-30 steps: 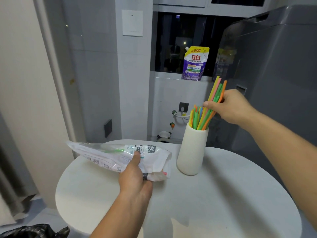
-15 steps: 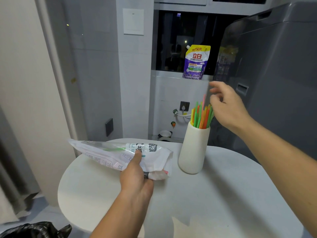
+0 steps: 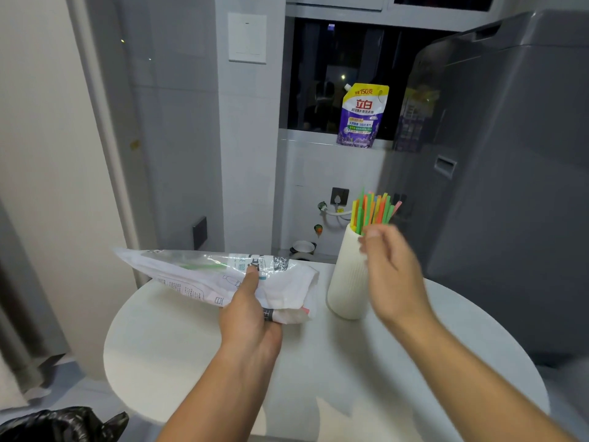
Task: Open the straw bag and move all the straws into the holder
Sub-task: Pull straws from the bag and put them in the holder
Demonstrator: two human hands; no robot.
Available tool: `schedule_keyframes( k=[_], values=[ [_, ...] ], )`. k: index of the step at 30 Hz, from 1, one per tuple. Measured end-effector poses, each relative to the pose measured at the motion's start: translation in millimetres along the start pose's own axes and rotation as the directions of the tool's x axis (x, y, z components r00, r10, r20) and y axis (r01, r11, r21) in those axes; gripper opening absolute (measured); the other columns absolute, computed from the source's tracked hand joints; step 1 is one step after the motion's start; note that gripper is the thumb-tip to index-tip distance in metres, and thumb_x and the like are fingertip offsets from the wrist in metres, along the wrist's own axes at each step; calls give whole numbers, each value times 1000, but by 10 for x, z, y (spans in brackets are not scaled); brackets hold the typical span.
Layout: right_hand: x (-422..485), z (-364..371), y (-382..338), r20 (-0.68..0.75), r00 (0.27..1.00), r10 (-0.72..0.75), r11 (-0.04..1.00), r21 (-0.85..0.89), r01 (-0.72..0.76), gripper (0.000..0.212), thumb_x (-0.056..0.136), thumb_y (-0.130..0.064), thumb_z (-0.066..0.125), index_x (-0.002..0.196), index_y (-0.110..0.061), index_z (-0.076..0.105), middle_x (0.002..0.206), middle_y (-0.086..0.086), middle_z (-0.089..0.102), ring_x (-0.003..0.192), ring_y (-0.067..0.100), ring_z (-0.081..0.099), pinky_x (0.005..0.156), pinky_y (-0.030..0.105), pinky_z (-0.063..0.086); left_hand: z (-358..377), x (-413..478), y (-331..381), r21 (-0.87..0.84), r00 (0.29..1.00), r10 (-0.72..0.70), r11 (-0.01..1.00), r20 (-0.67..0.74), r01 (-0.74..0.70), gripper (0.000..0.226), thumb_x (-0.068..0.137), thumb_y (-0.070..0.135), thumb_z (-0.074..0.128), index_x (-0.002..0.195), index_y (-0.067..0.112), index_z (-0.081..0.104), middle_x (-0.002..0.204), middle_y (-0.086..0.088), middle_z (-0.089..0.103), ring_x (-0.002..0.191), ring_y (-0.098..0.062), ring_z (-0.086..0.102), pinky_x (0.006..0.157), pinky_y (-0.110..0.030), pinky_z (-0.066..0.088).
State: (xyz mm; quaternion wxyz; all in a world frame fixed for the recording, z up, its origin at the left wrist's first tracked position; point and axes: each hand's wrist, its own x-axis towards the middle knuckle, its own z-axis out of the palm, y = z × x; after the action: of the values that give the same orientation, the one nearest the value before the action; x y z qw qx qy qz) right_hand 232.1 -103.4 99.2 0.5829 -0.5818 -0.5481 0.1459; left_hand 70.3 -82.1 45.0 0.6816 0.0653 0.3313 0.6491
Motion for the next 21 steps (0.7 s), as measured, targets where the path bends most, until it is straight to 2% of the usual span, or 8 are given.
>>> schedule_keyframes(
  k=[1, 3, 5, 7, 9, 11, 17, 21],
  values=[
    [-133, 77, -1, 41, 980, 196, 966, 162, -200, 25, 101, -41, 41, 91, -26, 60, 92, 1, 63, 91, 26, 61, 85, 37, 49, 16, -4, -13, -5, 1000, 26, 1000, 6, -26, 30, 99, 25, 71, 124, 11, 64, 109, -12, 70, 87, -35, 69, 45, -43, 59],
    [-327, 209, 6, 205, 827, 523, 744, 364, -560, 35, 104, -46, 38, 107, -18, 59, 98, 9, 65, 86, 28, 64, 85, 42, 52, 51, -37, -32, -35, 997, 76, 997, 20, -75, 38, 98, 24, 73, 132, 9, 67, 111, -3, 76, 86, -25, 76, 66, -43, 65],
    [-472, 300, 20, 334, 675, 658, 516, 453, -727, 46, 103, -50, 38, 115, -9, 56, 99, 16, 69, 85, 31, 69, 90, 48, 55, 78, -81, -51, -45, 990, 130, 991, 46, -128, 37, 99, 21, 72, 134, 11, 69, 117, -3, 80, 89, -17, 80, 82, -38, 65],
    [-571, 354, 26, 390, 607, 693, 362, 540, -760, 52, 102, -52, 40, 118, -5, 55, 103, 24, 72, 92, 39, 72, 93, 54, 54, 106, -141, -69, -24, 983, 164, 986, 87, -163, 26, 100, 19, 70, 126, 13, 71, 117, -6, 81, 89, -15, 81, 81, -35, 64],
    [-602, 370, -4, 429, 582, 691, 250, 613, -750, 56, 103, -51, 39, 120, -1, 57, 103, 28, 74, 96, 44, 72, 96, 57, 52, 122, -179, -99, 4, 973, 195, 980, 121, -196, 22, 100, 17, 69, 121, 11, 71, 114, -9, 81, 87, -16, 81, 79, -35, 62],
    [-597, 373, -42, 458, 580, 674, 169, 669, -724, 57, 104, -49, 35, 119, 0, 61, 104, 27, 74, 100, 44, 71, 96, 57, 52, 126, -206, -129, 37, 960, 233, 970, 158, -242, 31, 99, 16, 70, 129, 9, 69, 116, -11, 81, 95, -19, 80, 82, -35, 61],
    [-627, 352, -49, 506, 600, 620, 144, 679, -720, 49, 108, -35, 29, 118, -9, 70, 109, 18, 76, 103, 38, 72, 98, 53, 53, 145, -267, -164, 160, 883, 359, 894, 303, -418, 32, 96, 8, 72, 128, 15, 69, 115, -7, 81, 108, -23, 78, 93, -37, 62],
    [-606, 322, 23, 509, 577, 639, 77, 704, -706, 58, 107, -44, 25, 121, -5, 66, 113, 22, 74, 107, 41, 69, 91, 51, 54, 136, -231, -183, 160, 876, 377, 886, 300, -436, 39, 96, 8, 73, 134, 13, 65, 118, -7, 80, 109, -23, 77, 93, -36, 62]
  ],
)
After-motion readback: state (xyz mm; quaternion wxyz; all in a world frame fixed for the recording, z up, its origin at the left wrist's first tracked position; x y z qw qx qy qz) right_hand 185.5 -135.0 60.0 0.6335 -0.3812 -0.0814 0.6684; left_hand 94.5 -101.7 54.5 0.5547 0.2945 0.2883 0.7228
